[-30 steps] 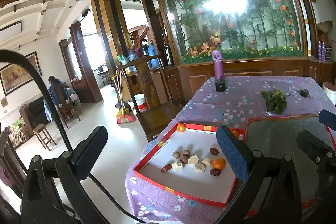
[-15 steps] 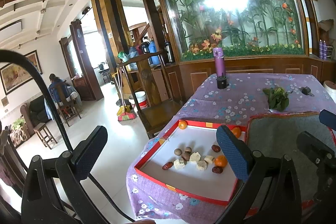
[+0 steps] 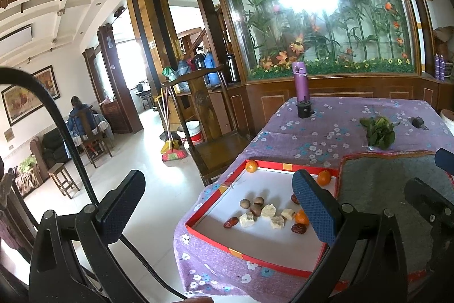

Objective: Organize fruits

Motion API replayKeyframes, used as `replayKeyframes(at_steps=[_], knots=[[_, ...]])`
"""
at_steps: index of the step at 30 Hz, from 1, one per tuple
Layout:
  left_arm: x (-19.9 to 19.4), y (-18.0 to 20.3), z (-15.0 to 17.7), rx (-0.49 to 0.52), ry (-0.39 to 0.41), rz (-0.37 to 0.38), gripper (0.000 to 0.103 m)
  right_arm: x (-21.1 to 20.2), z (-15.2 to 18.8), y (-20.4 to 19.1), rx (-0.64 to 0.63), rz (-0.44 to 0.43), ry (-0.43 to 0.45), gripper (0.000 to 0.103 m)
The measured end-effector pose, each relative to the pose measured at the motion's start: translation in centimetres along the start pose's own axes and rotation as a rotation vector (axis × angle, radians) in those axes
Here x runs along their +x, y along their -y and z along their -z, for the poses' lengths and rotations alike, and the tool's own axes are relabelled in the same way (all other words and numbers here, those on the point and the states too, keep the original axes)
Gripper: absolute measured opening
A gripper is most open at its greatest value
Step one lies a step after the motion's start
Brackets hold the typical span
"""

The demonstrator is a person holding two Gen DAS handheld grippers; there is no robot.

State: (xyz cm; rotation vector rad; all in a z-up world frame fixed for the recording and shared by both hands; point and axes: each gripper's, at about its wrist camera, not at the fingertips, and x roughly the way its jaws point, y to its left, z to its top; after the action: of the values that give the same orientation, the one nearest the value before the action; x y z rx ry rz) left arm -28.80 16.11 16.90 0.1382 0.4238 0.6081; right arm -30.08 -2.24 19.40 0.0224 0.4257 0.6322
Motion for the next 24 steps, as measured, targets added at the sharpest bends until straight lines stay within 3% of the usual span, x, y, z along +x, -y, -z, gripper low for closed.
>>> replayKeyframes(at_steps=[24], knots=[[0.36, -0.73, 0.22, -0.008, 0.001, -0.002, 0.103, 0.58, 0.16, -0.08, 0.003, -0.003, 0.0, 0.084]])
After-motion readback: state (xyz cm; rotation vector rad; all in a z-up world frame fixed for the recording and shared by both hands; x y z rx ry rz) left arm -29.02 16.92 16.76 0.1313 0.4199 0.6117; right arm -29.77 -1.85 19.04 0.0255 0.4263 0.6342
